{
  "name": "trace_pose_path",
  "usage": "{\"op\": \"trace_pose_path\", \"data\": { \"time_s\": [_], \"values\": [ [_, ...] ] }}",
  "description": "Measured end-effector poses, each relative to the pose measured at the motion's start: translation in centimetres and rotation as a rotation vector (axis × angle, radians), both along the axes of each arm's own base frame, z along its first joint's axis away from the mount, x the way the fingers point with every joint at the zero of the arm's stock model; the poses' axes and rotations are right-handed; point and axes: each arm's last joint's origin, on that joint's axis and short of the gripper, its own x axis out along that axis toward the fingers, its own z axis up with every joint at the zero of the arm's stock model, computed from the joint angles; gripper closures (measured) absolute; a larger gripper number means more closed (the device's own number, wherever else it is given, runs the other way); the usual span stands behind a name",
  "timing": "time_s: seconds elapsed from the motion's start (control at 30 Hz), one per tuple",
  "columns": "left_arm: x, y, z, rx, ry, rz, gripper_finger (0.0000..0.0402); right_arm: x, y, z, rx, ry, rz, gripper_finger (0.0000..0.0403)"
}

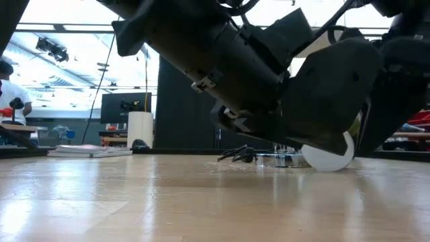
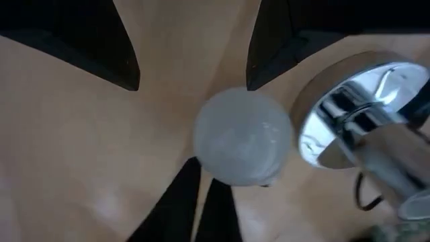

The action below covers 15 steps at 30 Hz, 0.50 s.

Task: Screw lightbulb
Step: Insert the white lightbulb into the silver lamp

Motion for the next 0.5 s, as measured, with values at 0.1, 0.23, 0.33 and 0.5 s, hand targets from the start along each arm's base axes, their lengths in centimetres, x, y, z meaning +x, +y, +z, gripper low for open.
{"op": "trace_pose_path", "data": {
  "time_s": [0.1,0.23,0.33,0.5],
  "values": [
    [-0.1,-0.2,0.1,-0.033,-0.022,0.015,0.0124,-0.4,0.0,0.3,-0.026,0.008,0.013,0.0266],
    [-0.2,-0.3,0.0,-0.043,-0.03,0.053,0.0125,-0.8,0.0,0.6,-0.073,0.014,0.053,0.0266],
    [-0.3,0.0,-0.1,-0.025,-0.024,0.079,0.0129,-1.2,-0.2,0.5,-0.106,0.053,0.083,0.0266],
    [-0.1,0.3,-0.1,-0.017,-0.019,0.084,0.0131,-2.2,-0.9,0.4,-0.203,0.14,0.085,0.0266]
  ]
}}
